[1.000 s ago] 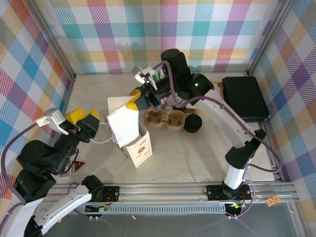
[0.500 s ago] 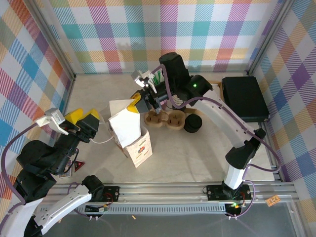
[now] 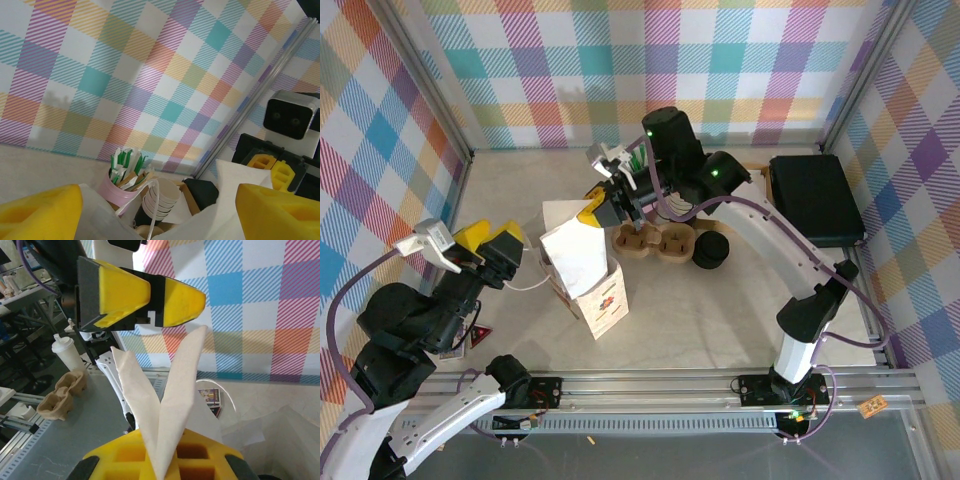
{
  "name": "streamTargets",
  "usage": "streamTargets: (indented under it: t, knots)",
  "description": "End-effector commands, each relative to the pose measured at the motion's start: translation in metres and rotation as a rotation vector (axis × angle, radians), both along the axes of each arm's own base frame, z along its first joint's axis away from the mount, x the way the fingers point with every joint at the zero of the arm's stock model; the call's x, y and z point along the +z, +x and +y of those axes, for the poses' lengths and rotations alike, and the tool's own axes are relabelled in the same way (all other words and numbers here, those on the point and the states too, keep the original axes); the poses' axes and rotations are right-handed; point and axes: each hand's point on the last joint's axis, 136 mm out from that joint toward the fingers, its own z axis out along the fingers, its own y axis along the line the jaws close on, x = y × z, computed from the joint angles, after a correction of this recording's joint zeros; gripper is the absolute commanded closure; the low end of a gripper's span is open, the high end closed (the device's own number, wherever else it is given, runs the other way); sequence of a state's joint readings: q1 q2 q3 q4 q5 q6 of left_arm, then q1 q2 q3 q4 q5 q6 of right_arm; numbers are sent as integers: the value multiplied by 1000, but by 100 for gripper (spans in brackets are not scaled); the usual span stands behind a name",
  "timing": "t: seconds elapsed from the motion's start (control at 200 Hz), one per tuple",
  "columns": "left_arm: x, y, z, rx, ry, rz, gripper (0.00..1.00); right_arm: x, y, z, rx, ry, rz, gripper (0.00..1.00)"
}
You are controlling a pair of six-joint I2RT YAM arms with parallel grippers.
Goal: Pack the takeout coffee
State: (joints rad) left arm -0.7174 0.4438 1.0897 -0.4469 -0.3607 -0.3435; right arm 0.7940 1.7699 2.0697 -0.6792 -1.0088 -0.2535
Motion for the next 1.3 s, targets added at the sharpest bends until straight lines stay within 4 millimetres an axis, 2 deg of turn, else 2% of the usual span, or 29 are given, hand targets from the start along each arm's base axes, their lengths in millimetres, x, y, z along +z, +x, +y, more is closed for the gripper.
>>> streamTargets:
  t: [0.0, 0.295, 0.595, 0.875, 1.165, 1.295]
  knots:
    - [2, 4, -1, 11, 0, -11, 20, -4, 6, -5, -16, -3, -19, 100]
    - [2, 5, -1, 15, -2, -10, 20, -2, 19, -8, -57, 0, -11, 100]
    - [-1, 5, -1, 17, 7, -6, 20, -8, 1, -14, 47, 9, 32, 100]
    - [-3, 5, 0, 20, 8, -5, 20, -24, -9, -20, 79, -33, 42, 100]
    - [-4, 5, -1, 17, 6, -5, 20, -50, -17, -14, 84, -116, 18, 100]
    - [-5, 5, -1, 15, 6, -1, 20, -59, -17, -10, 80, -141, 6, 97]
